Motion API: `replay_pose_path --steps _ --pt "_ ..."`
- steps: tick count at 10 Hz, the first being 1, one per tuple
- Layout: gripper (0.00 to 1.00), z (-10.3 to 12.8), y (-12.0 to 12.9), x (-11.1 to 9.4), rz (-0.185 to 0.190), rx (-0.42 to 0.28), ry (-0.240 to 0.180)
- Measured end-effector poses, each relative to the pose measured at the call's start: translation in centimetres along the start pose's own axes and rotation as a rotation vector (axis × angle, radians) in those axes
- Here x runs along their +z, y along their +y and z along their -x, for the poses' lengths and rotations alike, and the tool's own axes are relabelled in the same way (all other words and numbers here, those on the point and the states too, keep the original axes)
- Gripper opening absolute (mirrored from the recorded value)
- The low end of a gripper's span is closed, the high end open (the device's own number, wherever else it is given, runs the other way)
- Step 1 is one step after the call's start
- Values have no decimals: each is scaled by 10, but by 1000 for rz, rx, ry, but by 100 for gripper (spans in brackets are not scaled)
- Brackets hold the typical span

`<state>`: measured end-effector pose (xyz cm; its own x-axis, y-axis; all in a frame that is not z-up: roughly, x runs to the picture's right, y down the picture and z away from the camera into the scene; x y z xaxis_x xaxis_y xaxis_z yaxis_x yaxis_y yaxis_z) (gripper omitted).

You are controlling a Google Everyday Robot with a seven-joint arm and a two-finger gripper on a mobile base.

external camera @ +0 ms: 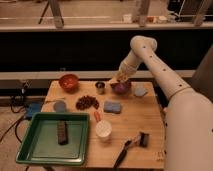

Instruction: Place banana in purple bowl

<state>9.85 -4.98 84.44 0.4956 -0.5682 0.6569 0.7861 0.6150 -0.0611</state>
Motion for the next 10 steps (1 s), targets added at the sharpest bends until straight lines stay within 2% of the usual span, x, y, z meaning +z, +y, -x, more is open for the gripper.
replay_pose_path --steps 10 --pt "5 -14 1 16 -14 13 8"
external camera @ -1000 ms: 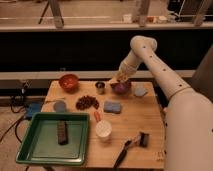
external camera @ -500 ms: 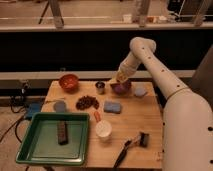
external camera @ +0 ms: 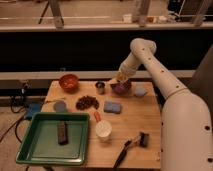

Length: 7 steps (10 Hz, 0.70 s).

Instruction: Place banana in purple bowl

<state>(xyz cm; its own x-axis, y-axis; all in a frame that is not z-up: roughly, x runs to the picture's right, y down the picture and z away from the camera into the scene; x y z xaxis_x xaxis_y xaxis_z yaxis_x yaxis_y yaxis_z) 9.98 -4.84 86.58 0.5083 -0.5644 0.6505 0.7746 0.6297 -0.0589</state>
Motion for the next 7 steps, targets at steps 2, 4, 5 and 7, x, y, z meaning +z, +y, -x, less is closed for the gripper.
replay_pose_path --steps 2,4,5,7 --pt "5 -1 -1 3 -2 1 0" --pt "5 -3 -1 7 -5 2 0" --pt "5 -4 0 7 -5 3 1" --pt "5 -6 1 9 -8 6 3"
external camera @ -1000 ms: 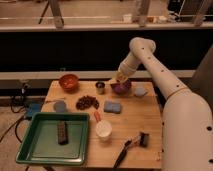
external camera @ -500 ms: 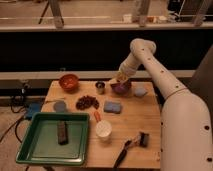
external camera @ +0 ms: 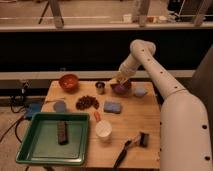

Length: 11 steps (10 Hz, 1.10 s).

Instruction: Place banana in purple bowl

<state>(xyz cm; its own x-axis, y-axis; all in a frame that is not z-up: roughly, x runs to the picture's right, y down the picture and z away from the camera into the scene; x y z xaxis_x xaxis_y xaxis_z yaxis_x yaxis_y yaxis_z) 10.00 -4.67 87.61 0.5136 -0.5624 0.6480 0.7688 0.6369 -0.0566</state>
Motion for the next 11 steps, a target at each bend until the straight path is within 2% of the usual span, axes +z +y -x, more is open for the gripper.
replay_pose_path --steps 11 --pt "6 -6 4 8 -8 5 6"
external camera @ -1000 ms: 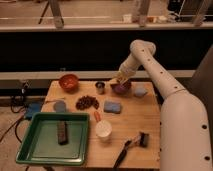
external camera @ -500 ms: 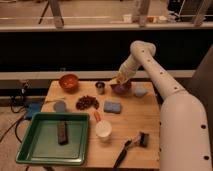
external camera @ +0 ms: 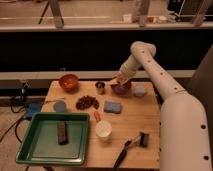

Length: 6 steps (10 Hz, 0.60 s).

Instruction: Place banana in purple bowl

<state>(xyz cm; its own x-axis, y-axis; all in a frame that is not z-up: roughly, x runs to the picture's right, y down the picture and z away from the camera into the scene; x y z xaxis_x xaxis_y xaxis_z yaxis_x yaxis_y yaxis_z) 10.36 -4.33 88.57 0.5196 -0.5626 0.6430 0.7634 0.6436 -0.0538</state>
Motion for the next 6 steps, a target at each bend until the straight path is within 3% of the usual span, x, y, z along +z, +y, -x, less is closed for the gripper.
replay_pose_path --steps 3,6 --pt "23 -2 1 1 -3 1 3" --pt "24 -4 3 1 -6 1 5"
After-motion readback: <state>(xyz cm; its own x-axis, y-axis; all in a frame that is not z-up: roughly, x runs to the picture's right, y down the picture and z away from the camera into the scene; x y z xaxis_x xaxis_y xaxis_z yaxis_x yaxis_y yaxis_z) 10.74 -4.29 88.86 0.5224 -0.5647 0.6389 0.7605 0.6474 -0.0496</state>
